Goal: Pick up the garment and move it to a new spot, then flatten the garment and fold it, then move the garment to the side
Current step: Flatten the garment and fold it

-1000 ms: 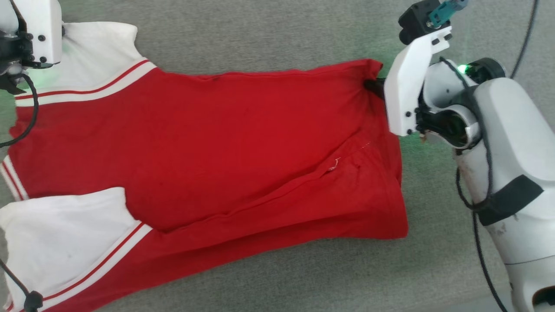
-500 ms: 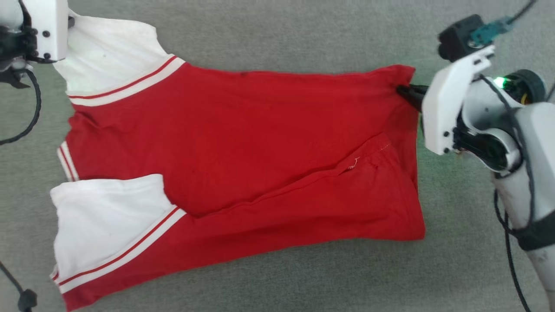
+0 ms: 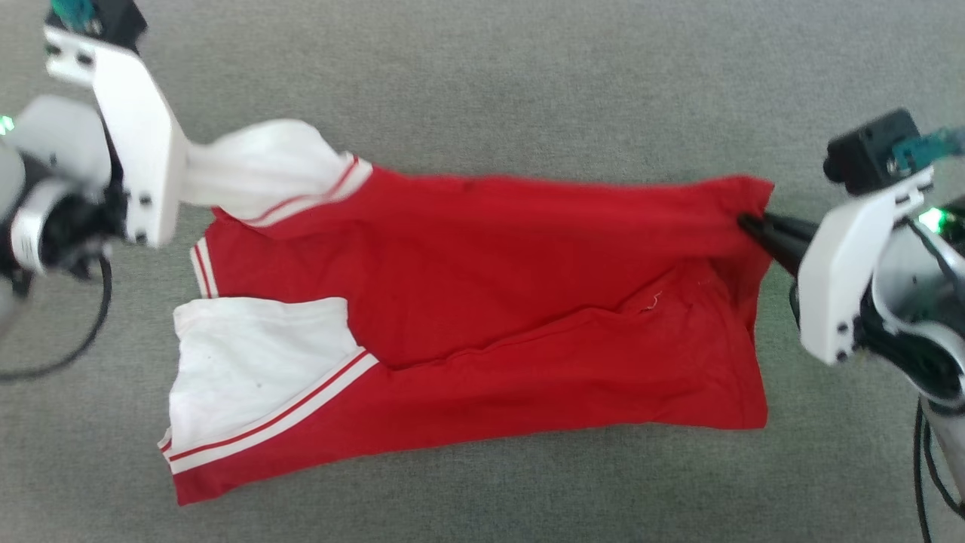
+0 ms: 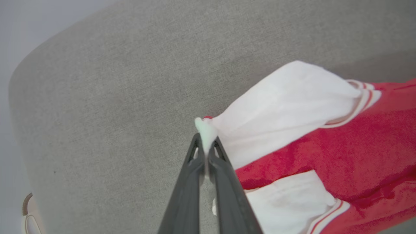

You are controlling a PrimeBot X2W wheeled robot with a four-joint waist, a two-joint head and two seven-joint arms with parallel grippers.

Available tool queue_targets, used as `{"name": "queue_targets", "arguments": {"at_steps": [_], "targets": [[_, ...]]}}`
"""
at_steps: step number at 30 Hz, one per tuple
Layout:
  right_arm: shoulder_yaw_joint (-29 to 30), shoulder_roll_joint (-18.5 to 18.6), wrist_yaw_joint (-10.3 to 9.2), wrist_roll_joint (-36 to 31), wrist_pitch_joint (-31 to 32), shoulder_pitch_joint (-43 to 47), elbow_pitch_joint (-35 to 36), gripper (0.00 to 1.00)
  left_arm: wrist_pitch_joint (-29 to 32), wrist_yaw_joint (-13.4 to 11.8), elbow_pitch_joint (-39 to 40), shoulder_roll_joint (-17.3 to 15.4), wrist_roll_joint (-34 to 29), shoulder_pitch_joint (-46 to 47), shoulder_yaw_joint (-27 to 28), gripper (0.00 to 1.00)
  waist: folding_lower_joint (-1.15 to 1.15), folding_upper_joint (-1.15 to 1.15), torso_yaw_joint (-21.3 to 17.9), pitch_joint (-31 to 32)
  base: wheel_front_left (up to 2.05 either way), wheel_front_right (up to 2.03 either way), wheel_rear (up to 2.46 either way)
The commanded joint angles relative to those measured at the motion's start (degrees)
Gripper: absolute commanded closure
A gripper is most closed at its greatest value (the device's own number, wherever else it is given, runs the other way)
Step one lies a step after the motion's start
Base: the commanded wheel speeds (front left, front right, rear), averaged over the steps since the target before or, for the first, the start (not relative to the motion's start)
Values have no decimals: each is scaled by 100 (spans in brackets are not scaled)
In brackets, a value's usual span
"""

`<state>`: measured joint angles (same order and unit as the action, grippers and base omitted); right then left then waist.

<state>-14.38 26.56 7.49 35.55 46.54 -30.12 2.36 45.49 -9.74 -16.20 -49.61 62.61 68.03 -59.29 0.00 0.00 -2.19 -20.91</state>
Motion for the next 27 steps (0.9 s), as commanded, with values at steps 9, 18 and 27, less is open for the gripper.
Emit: {"name": "queue_targets", "arguments": {"at_steps": [9,18,27], "targets": [[399,176,0,221,491,1260,898,100,122,-1549,2738,-1147,311,-1415,-153,100,0,0,165,162,0,0,0],[369,-72,1,174,434,1703,544,97,-242,-1912,2916,-982,757,-2404,-386,100,0,0,219,245,0,0,0],[346,-203,1,195,105,1807,213,0,-1238,-1562,2328,-682,911,-2740,-72,0,0,0,295,510,0,0,0]]}}
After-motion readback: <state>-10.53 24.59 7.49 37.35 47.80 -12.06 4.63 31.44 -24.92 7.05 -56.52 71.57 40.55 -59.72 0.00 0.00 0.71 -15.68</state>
